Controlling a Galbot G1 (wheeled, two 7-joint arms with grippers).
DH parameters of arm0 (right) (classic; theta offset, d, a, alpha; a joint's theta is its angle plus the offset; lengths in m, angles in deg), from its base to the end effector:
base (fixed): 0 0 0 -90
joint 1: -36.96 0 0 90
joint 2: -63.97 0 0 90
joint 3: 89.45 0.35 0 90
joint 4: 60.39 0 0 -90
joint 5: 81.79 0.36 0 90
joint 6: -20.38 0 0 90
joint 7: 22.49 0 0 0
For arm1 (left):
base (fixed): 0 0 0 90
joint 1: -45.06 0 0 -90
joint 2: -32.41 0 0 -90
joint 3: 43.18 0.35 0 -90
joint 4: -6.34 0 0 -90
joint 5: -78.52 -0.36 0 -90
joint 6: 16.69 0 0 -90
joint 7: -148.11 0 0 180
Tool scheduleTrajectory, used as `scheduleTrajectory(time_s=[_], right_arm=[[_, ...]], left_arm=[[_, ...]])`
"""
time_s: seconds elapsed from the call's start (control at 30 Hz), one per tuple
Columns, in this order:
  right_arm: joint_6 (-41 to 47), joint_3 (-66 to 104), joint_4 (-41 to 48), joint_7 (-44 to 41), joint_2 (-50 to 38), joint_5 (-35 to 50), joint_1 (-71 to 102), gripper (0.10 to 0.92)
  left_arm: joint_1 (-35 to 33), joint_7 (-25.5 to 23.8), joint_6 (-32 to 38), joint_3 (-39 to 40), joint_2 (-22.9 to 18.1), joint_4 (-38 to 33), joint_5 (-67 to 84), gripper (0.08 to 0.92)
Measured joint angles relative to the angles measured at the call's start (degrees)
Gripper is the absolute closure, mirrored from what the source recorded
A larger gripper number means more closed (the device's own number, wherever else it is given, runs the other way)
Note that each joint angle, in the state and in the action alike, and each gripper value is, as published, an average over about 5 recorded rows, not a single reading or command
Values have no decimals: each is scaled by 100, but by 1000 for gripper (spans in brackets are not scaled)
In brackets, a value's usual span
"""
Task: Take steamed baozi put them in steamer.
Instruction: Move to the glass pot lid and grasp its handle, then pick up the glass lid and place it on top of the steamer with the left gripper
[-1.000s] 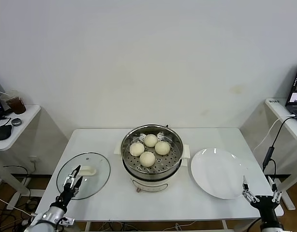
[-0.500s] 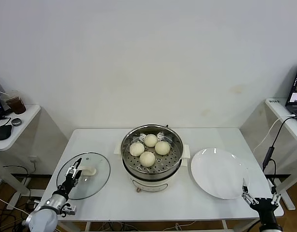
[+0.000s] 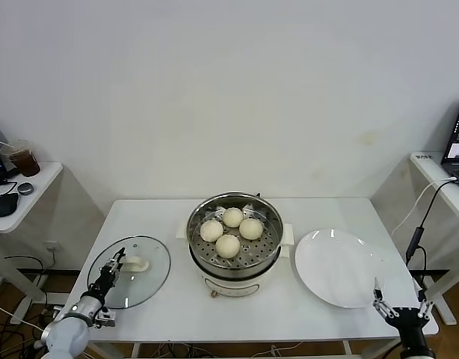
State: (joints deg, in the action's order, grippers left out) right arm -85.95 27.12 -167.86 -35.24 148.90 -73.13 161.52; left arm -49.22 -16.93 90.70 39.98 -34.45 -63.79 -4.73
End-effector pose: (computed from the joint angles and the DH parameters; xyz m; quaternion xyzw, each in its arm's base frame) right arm 0.1239 -0.1744 -0.3615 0.0759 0.9925 -0.0951 0.0087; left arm 0.3040 0.2227 -0.4424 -0.1002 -0.6322 -0.7683 0.0092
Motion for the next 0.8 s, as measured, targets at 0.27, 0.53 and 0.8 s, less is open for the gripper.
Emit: scheduleTrajectory(time_s=[0.27, 0.53, 0.8], right_arm=[[39, -63, 28, -12, -36, 36, -9, 203], [147, -238, 97, -43, -162, 113, 32, 203], [263, -487, 160, -70, -453, 202, 100, 203]], left_arm=[[-42, 195, 32, 50, 73, 56, 352, 820], [-524, 211, -260, 36, 260, -683, 910, 832], [-1440, -1, -1071, -97, 609, -2237, 1673, 832]])
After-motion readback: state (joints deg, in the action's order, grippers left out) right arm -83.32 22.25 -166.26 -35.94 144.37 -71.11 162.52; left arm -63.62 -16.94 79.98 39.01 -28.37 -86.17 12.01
